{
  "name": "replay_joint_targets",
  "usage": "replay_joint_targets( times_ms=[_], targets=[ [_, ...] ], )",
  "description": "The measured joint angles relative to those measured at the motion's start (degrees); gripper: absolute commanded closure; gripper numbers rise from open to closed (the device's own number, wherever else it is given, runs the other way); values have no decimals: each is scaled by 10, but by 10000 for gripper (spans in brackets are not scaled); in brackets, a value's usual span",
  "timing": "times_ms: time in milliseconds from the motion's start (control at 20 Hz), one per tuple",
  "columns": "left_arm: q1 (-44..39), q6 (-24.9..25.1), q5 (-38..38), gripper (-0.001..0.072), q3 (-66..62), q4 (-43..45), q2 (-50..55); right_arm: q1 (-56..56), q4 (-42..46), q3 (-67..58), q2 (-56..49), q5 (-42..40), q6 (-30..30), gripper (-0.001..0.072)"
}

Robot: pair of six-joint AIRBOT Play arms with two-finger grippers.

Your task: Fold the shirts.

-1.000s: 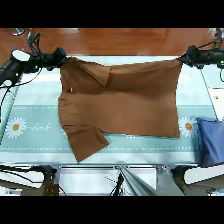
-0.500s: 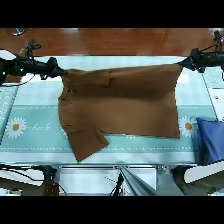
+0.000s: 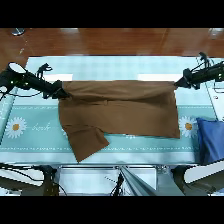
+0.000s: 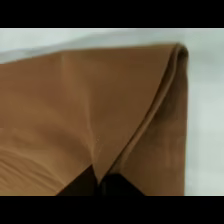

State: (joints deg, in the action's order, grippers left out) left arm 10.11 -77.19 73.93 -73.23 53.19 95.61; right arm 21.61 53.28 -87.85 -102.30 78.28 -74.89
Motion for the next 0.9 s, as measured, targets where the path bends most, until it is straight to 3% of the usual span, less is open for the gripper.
replay_joint_targets(
  times_ms=[350,400,450,500,900],
  targets=[
    [3,0,0,659,9,10,1,-3,29,25,-14,8,-15,685],
    [3,0,0,432,9,10,1,-3,41,26,-15,12,-19,629],
    [3,0,2,42,9,12,1,-3,49,27,-17,16,-23,341],
    [4,-3,7,3,9,12,1,-3,56,28,-17,18,-25,84],
    [56,-35,83,3,24,82,-67,25,68,52,58,17,-32,89]
  ],
)
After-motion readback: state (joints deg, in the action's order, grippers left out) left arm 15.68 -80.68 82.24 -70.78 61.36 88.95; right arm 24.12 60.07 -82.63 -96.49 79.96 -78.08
